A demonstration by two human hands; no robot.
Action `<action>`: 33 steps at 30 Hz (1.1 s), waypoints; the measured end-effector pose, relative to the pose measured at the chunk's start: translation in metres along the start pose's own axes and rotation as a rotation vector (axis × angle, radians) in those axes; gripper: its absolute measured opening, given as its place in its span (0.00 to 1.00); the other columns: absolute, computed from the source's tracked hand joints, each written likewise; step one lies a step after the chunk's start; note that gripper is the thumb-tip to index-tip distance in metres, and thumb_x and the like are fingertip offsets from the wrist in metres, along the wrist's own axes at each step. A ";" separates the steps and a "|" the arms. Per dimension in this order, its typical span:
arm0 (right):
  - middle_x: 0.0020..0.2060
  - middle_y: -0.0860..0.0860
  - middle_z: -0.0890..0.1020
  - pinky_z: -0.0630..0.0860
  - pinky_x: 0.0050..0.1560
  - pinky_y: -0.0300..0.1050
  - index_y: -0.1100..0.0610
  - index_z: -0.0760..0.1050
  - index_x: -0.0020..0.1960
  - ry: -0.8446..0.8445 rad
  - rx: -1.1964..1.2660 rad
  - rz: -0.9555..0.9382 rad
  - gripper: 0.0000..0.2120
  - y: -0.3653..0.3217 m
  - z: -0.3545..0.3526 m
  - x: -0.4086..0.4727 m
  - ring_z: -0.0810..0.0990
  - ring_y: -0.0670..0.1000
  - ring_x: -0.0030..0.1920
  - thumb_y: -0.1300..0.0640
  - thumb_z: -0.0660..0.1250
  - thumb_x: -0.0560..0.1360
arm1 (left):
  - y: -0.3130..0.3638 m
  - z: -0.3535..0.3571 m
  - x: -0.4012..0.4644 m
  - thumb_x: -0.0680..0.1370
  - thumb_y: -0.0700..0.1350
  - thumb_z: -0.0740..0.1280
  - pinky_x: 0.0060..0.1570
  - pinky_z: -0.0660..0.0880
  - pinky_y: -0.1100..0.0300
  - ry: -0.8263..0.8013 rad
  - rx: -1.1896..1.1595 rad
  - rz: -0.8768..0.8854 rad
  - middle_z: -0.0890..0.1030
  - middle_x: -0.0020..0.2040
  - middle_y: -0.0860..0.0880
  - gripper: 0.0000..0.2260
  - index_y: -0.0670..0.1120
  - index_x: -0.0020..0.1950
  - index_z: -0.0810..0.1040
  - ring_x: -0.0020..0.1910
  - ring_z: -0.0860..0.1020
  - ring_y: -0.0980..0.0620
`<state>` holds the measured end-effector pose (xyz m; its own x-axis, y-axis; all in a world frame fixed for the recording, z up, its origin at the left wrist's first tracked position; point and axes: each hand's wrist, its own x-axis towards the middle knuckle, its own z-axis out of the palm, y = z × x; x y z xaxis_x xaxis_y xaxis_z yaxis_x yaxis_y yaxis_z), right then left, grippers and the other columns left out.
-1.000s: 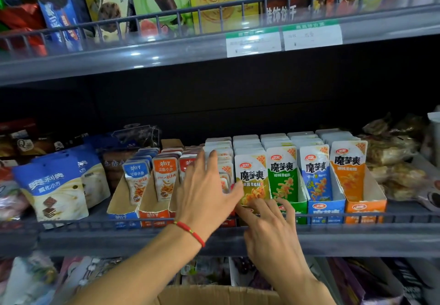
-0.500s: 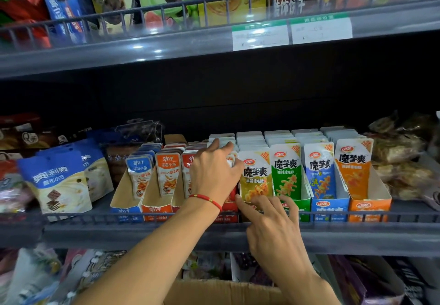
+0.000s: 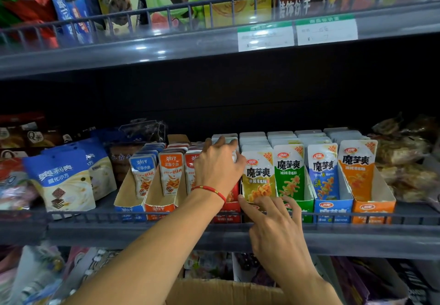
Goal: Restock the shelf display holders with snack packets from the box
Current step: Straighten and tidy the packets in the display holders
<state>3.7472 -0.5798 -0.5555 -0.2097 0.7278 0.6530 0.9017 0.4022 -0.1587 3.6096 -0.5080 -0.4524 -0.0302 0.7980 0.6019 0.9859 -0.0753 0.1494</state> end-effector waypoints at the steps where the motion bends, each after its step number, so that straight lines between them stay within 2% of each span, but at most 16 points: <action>1: 0.52 0.48 0.81 0.64 0.66 0.60 0.46 0.78 0.68 -0.008 -0.001 0.001 0.34 0.000 -0.001 0.000 0.80 0.54 0.54 0.61 0.77 0.62 | 0.001 0.000 0.000 0.80 0.53 0.63 0.53 0.82 0.42 -0.004 -0.011 -0.013 0.80 0.65 0.48 0.18 0.53 0.69 0.79 0.69 0.75 0.39; 5: 0.53 0.47 0.80 0.67 0.67 0.61 0.45 0.78 0.68 -0.064 0.022 0.014 0.34 0.000 -0.006 0.001 0.80 0.53 0.55 0.60 0.77 0.63 | 0.001 0.000 -0.002 0.82 0.52 0.62 0.60 0.79 0.43 -0.018 -0.087 0.024 0.76 0.72 0.49 0.18 0.52 0.71 0.77 0.75 0.69 0.42; 9: 0.59 0.46 0.79 0.70 0.71 0.61 0.49 0.76 0.69 -0.061 0.121 0.014 0.30 -0.002 -0.015 0.002 0.78 0.50 0.61 0.60 0.74 0.68 | -0.019 -0.016 -0.012 0.78 0.61 0.69 0.76 0.62 0.46 -0.108 -0.497 0.017 0.59 0.82 0.52 0.32 0.54 0.79 0.65 0.81 0.55 0.50; 11: 0.63 0.46 0.77 0.68 0.73 0.51 0.51 0.73 0.72 0.019 0.204 0.003 0.29 -0.008 -0.026 0.008 0.74 0.48 0.65 0.61 0.73 0.71 | -0.032 -0.022 -0.024 0.74 0.66 0.71 0.76 0.64 0.46 -0.128 -0.707 -0.016 0.59 0.82 0.56 0.39 0.58 0.81 0.60 0.80 0.59 0.53; 13: 0.69 0.41 0.71 0.59 0.72 0.31 0.50 0.68 0.76 0.060 0.389 0.047 0.29 -0.020 -0.043 0.022 0.65 0.36 0.70 0.59 0.69 0.76 | -0.044 -0.024 -0.037 0.67 0.70 0.74 0.71 0.72 0.46 -0.193 -0.859 -0.099 0.63 0.79 0.59 0.48 0.63 0.81 0.54 0.76 0.67 0.54; 15: 0.72 0.36 0.64 0.50 0.69 0.21 0.48 0.61 0.79 0.041 0.565 0.085 0.28 -0.034 -0.057 0.045 0.57 0.30 0.73 0.54 0.64 0.81 | -0.051 -0.024 -0.042 0.63 0.69 0.77 0.66 0.77 0.50 -0.303 -0.890 -0.125 0.69 0.73 0.62 0.54 0.63 0.81 0.51 0.69 0.75 0.57; 17: 0.78 0.41 0.62 0.47 0.76 0.29 0.51 0.57 0.81 -0.023 0.577 0.091 0.28 -0.041 -0.054 0.072 0.55 0.36 0.77 0.47 0.55 0.83 | -0.053 -0.021 -0.036 0.67 0.58 0.80 0.61 0.79 0.60 -0.379 -0.918 -0.109 0.75 0.67 0.60 0.52 0.58 0.82 0.52 0.62 0.79 0.61; 19: 0.81 0.51 0.60 0.40 0.82 0.48 0.56 0.53 0.82 -0.130 0.377 0.084 0.35 -0.040 -0.038 0.101 0.52 0.46 0.81 0.40 0.44 0.81 | -0.050 -0.020 -0.024 0.70 0.45 0.81 0.56 0.78 0.67 -0.434 -1.032 -0.125 0.76 0.65 0.59 0.50 0.56 0.82 0.53 0.58 0.79 0.63; 21: 0.82 0.56 0.56 0.36 0.81 0.55 0.60 0.51 0.83 -0.242 0.253 0.144 0.38 -0.037 -0.019 0.122 0.47 0.52 0.83 0.38 0.41 0.81 | -0.049 -0.015 -0.014 0.71 0.33 0.78 0.52 0.79 0.66 -0.477 -1.180 -0.204 0.73 0.70 0.52 0.49 0.54 0.82 0.52 0.58 0.78 0.60; 22: 0.82 0.57 0.56 0.36 0.81 0.55 0.61 0.52 0.82 -0.267 0.253 0.168 0.38 -0.035 -0.013 0.128 0.47 0.52 0.83 0.38 0.42 0.81 | -0.050 -0.010 -0.010 0.70 0.31 0.77 0.56 0.79 0.62 -0.488 -1.217 -0.235 0.72 0.72 0.49 0.51 0.54 0.82 0.50 0.61 0.79 0.55; 24: 0.82 0.57 0.57 0.38 0.81 0.54 0.61 0.56 0.81 -0.264 0.311 0.166 0.39 -0.033 -0.006 0.133 0.48 0.51 0.82 0.37 0.42 0.78 | -0.053 -0.001 -0.007 0.69 0.33 0.79 0.67 0.75 0.52 -0.495 -1.185 -0.248 0.72 0.73 0.45 0.54 0.54 0.83 0.48 0.67 0.77 0.49; 25: 0.82 0.56 0.56 0.37 0.81 0.52 0.61 0.58 0.81 -0.269 0.342 0.166 0.40 -0.032 -0.004 0.133 0.48 0.50 0.82 0.37 0.42 0.76 | -0.054 0.001 -0.007 0.68 0.35 0.80 0.69 0.74 0.50 -0.499 -1.142 -0.229 0.72 0.73 0.46 0.55 0.55 0.83 0.47 0.68 0.76 0.49; 28: 0.83 0.53 0.55 0.34 0.79 0.49 0.59 0.66 0.76 -0.321 0.346 0.138 0.44 -0.026 -0.002 0.134 0.46 0.46 0.82 0.35 0.40 0.70 | -0.055 -0.002 -0.006 0.68 0.47 0.82 0.68 0.72 0.59 -0.504 -0.960 -0.175 0.67 0.75 0.53 0.56 0.56 0.83 0.46 0.72 0.72 0.50; 29: 0.82 0.52 0.56 0.35 0.79 0.49 0.59 0.67 0.76 -0.321 0.352 0.136 0.44 -0.026 -0.003 0.133 0.48 0.45 0.81 0.35 0.41 0.70 | -0.056 -0.003 -0.006 0.65 0.53 0.83 0.68 0.73 0.58 -0.515 -0.934 -0.161 0.66 0.76 0.53 0.58 0.57 0.83 0.46 0.72 0.72 0.50; 31: 0.80 0.51 0.61 0.42 0.79 0.49 0.55 0.66 0.77 -0.260 0.386 0.163 0.38 -0.029 -0.007 0.132 0.53 0.47 0.80 0.37 0.46 0.73 | -0.058 -0.004 -0.006 0.55 0.67 0.81 0.68 0.75 0.51 -0.509 -0.901 -0.145 0.67 0.78 0.51 0.64 0.61 0.82 0.47 0.71 0.73 0.48; 33: 0.79 0.49 0.64 0.49 0.77 0.48 0.51 0.63 0.79 -0.185 0.348 0.155 0.38 -0.030 -0.011 0.132 0.57 0.48 0.78 0.37 0.47 0.73 | -0.062 -0.006 -0.004 0.55 0.70 0.78 0.70 0.73 0.48 -0.476 -0.783 -0.069 0.64 0.79 0.50 0.63 0.60 0.82 0.48 0.74 0.70 0.48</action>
<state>3.6968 -0.5019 -0.4570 -0.1746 0.8691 0.4628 0.7534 0.4205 -0.5055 3.5481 -0.5103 -0.4598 0.1570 0.9648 0.2111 0.5860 -0.2631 0.7664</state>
